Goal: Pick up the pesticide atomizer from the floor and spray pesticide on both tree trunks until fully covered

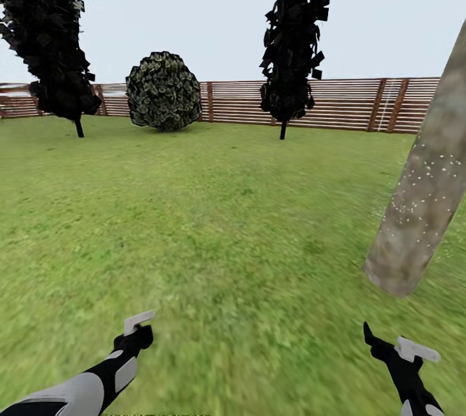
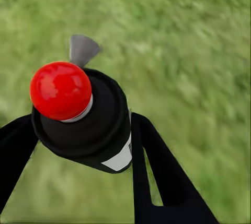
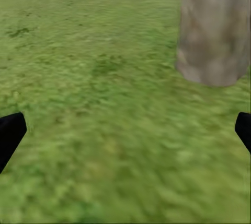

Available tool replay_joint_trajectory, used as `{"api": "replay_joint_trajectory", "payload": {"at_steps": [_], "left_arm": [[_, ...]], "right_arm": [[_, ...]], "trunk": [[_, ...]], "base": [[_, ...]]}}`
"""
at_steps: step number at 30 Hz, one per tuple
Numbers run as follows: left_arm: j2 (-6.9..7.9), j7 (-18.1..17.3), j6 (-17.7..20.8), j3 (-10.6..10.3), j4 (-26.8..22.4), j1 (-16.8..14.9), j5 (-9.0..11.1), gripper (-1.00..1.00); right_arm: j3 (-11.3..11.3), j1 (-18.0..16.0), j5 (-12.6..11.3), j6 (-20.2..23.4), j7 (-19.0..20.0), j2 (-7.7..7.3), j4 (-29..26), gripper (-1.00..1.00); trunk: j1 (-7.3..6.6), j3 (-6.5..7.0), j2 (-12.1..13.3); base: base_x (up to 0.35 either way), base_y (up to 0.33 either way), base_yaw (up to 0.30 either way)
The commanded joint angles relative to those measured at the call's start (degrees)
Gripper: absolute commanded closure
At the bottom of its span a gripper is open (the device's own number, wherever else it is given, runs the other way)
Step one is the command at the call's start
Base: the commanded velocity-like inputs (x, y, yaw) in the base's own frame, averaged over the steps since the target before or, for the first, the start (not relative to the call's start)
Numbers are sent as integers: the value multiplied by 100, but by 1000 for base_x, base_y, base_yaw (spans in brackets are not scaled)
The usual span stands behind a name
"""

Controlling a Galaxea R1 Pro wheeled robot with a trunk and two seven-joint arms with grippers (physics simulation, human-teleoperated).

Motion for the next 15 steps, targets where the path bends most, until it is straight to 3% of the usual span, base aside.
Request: {"api": "replay_joint_trajectory", "payload": {"at_steps": [1,15], "left_arm": [[0,1,0,-1,-1,0,-1,100],[0,1,0,-5,-1,0,-1,100]], "right_arm": [[0,0,0,0,0,0,1,-100],[0,0,3,-17,-12,4,15,-100]], "trunk": [[0,0,0],[0,0,0]], "base": [[0,0,288],[0,0,288]]}}
